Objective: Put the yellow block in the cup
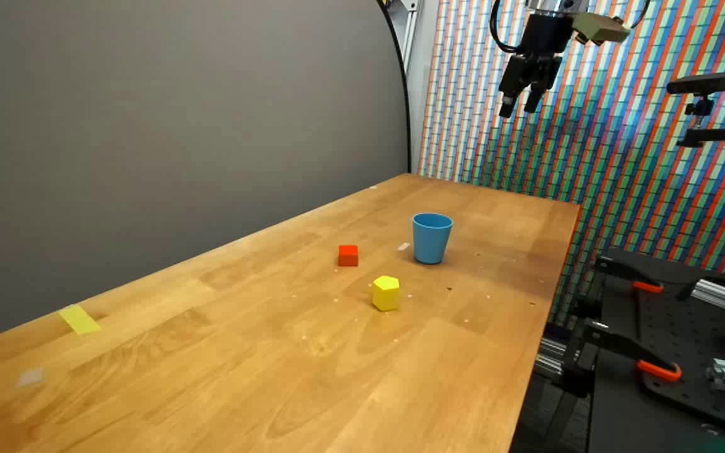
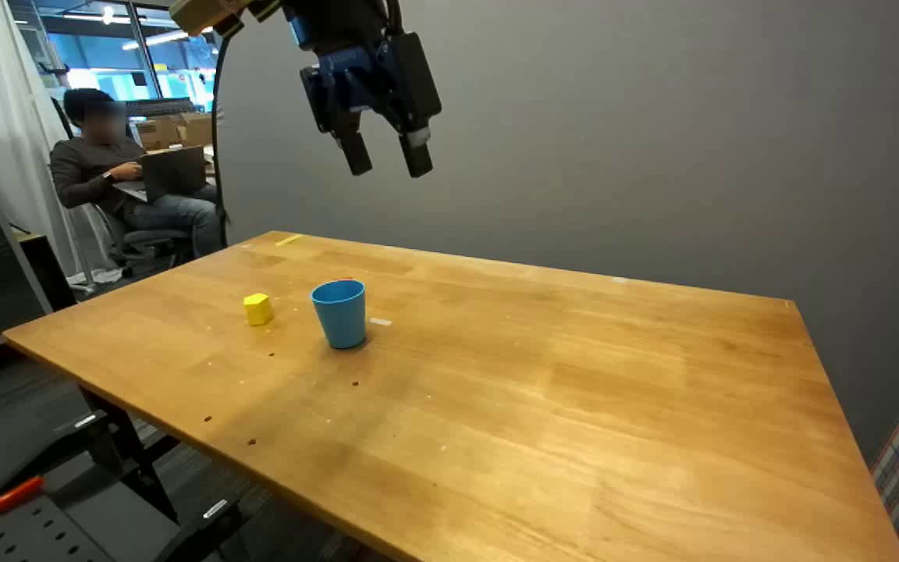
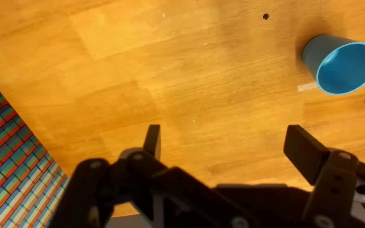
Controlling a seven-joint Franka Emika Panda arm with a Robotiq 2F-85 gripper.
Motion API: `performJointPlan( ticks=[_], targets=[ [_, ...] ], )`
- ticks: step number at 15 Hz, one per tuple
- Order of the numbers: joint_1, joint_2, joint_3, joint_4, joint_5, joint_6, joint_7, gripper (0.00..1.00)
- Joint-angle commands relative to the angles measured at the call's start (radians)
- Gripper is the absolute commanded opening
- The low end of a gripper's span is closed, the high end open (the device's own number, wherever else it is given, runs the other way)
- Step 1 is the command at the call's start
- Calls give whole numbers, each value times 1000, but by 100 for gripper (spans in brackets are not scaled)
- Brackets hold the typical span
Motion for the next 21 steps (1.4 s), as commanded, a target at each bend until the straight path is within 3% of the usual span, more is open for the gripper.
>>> performJointPlan(
  ticks=[1,8,9,11,17,21],
  targets=[
    [4,-1,-4,3,-2,-2,1,100],
    [4,-2,-3,8,-2,-2,1,100],
    [-44,10,46,13,-96,3,101,100],
    [-35,31,113,20,-171,-11,202,100],
    [140,205,289,104,-163,-58,330,100],
    [251,401,308,244,-88,-109,276,100]
  ],
)
